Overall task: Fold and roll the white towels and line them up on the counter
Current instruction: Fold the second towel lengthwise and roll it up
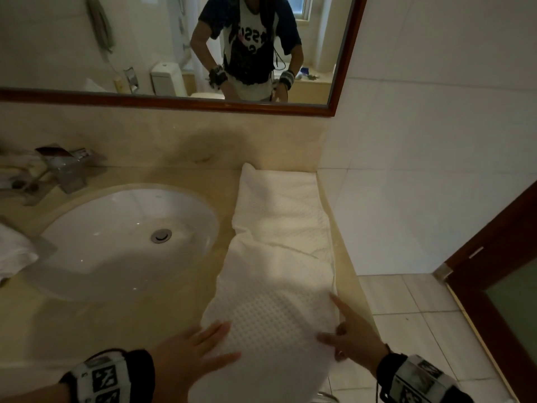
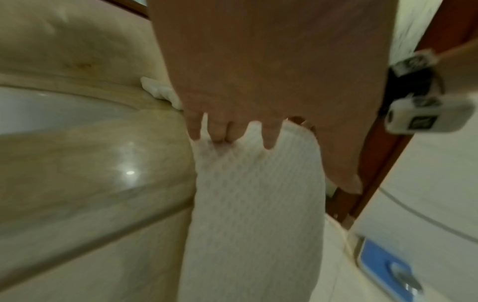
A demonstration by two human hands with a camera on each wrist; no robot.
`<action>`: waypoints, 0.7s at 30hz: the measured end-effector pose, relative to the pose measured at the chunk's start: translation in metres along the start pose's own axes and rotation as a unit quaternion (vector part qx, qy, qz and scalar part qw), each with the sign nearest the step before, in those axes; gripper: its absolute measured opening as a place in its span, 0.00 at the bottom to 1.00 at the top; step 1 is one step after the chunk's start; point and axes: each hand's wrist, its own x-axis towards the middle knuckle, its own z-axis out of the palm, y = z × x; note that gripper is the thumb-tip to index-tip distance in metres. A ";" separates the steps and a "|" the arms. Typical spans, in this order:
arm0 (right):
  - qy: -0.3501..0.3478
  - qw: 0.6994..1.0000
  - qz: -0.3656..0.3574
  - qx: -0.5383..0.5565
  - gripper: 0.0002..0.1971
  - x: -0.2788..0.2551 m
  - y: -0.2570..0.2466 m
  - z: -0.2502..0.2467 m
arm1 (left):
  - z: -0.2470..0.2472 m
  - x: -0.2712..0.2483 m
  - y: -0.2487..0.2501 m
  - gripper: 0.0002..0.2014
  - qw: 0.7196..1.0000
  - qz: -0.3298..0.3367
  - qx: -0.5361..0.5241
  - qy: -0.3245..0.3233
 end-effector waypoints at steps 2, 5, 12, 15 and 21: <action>0.071 0.997 -0.006 -0.007 0.43 0.012 -0.008 -0.011 | -0.023 0.006 0.001 0.21 0.993 0.003 -0.061 0.098; 0.075 0.993 -0.021 -0.084 0.42 0.026 -0.021 -0.015 | -0.060 0.037 -0.007 0.28 0.985 -0.017 -0.029 0.172; 0.018 0.973 0.008 -0.232 0.44 0.017 -0.033 -0.027 | -0.012 0.059 -0.013 0.52 0.996 -0.092 -0.010 -0.010; 0.063 0.938 -0.052 -0.338 0.40 0.034 -0.048 -0.024 | 0.050 0.066 0.001 0.23 0.989 -0.121 0.031 0.077; 0.000 0.893 -0.150 -0.425 0.41 0.113 -0.089 -0.013 | -0.076 0.100 -0.023 0.49 0.990 -0.067 -0.002 0.123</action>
